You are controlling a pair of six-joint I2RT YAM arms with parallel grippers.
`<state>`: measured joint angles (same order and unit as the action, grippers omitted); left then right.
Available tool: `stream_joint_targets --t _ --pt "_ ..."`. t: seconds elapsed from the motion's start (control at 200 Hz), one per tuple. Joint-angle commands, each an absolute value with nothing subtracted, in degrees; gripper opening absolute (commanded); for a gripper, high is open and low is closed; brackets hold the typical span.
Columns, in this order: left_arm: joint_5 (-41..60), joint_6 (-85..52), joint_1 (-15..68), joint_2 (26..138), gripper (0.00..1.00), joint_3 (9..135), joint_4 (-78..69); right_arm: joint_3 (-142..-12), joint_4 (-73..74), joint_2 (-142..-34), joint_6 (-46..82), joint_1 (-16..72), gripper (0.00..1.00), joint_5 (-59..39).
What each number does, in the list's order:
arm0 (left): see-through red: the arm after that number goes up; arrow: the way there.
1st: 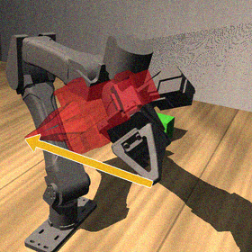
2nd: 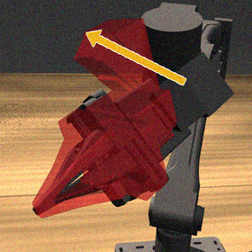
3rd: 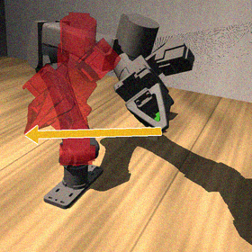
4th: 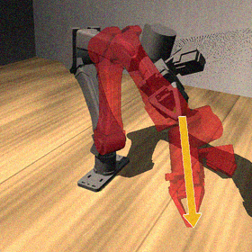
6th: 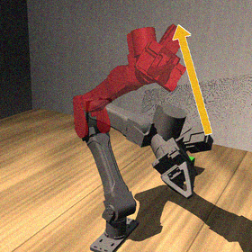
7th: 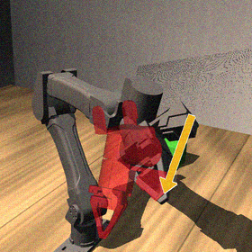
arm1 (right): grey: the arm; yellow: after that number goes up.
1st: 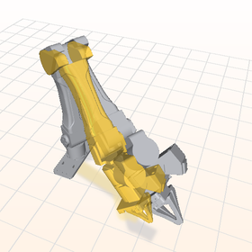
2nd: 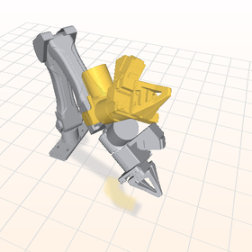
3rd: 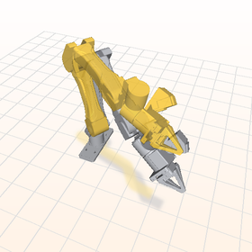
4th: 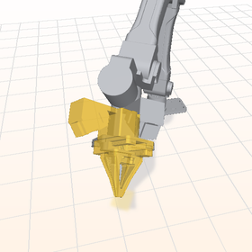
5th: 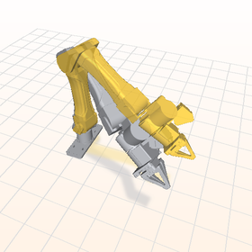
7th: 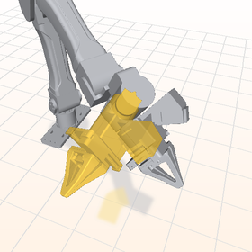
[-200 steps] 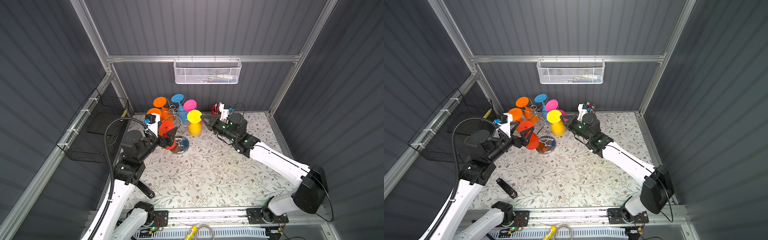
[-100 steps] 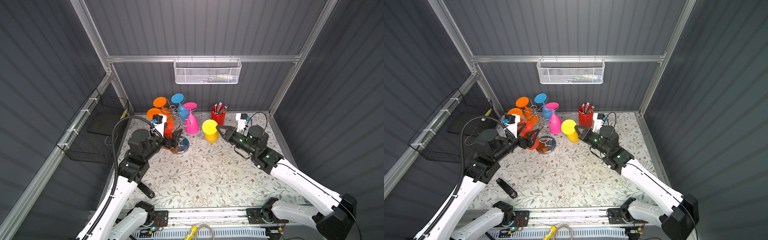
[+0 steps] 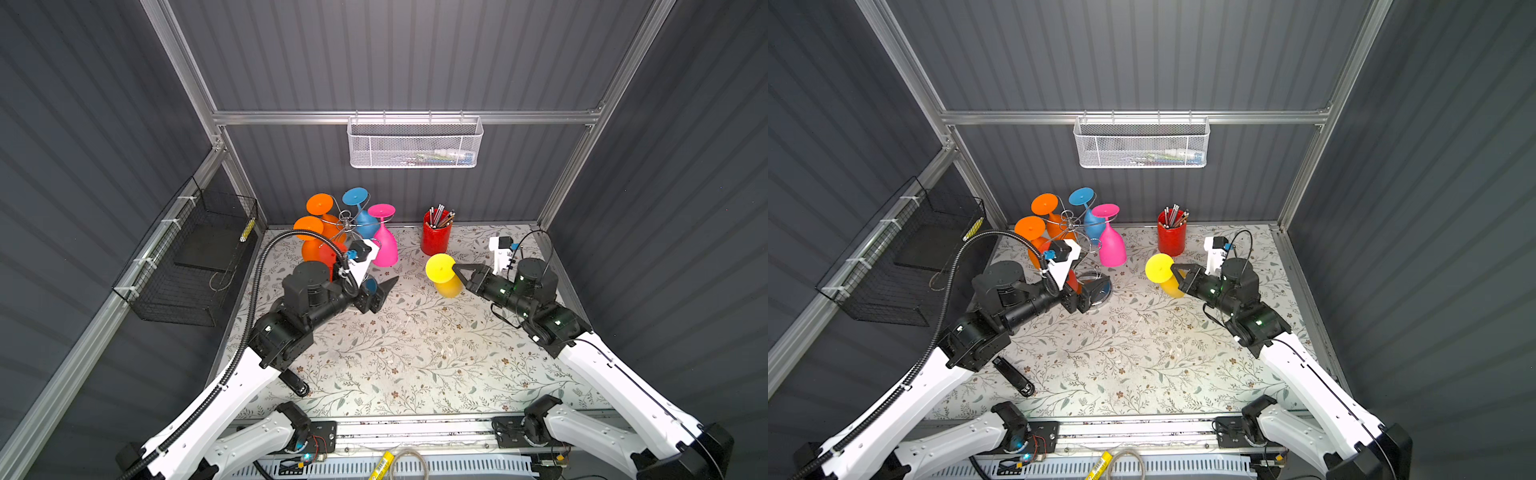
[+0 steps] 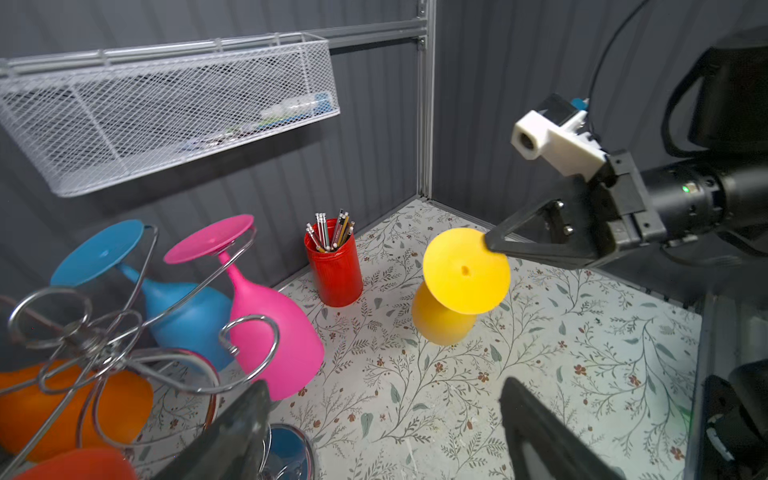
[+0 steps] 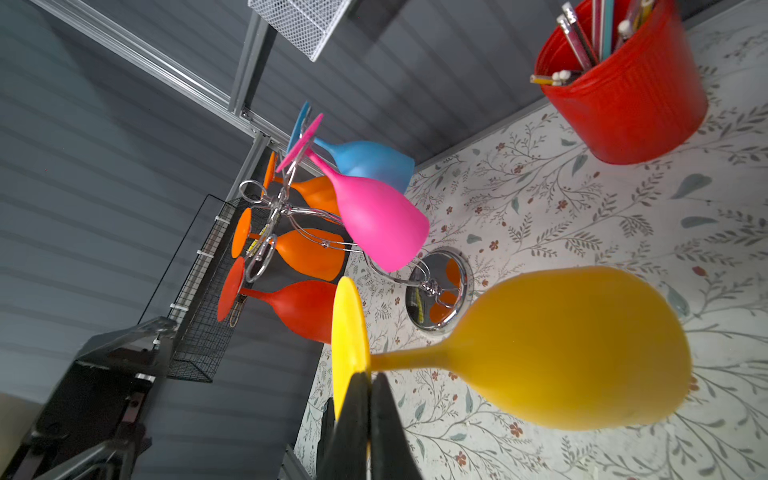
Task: Take the wine glass off the wine glass rack
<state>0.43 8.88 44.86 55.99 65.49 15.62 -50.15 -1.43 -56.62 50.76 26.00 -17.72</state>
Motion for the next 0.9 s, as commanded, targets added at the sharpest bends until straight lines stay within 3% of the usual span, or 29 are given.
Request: stream_joint_targets --t 0.0,0.2,0.325,0.56,0.896 --pt "-10.17 18.92 52.08 59.13 0.86 67.81 18.75 -48.34 2.27 -56.66 54.42 23.54 0.0 -25.33" --pt "-35.9 36.31 70.08 68.67 0.85 68.69 13.58 -45.56 7.82 -56.6 60.53 20.51 0.0 -29.97" --pt "-47.29 48.23 75.07 73.97 0.76 67.55 2.94 -44.42 9.85 -56.27 62.59 19.44 0.0 -31.78" --pt "-47.42 57.63 75.52 76.48 0.62 67.66 -6.52 -43.24 10.64 -54.17 63.95 18.13 0.0 -32.94" --pt "-44.05 61.75 75.5 77.52 0.57 68.43 -4.29 -43.13 11.95 -52.21 68.37 16.64 0.0 -34.25"
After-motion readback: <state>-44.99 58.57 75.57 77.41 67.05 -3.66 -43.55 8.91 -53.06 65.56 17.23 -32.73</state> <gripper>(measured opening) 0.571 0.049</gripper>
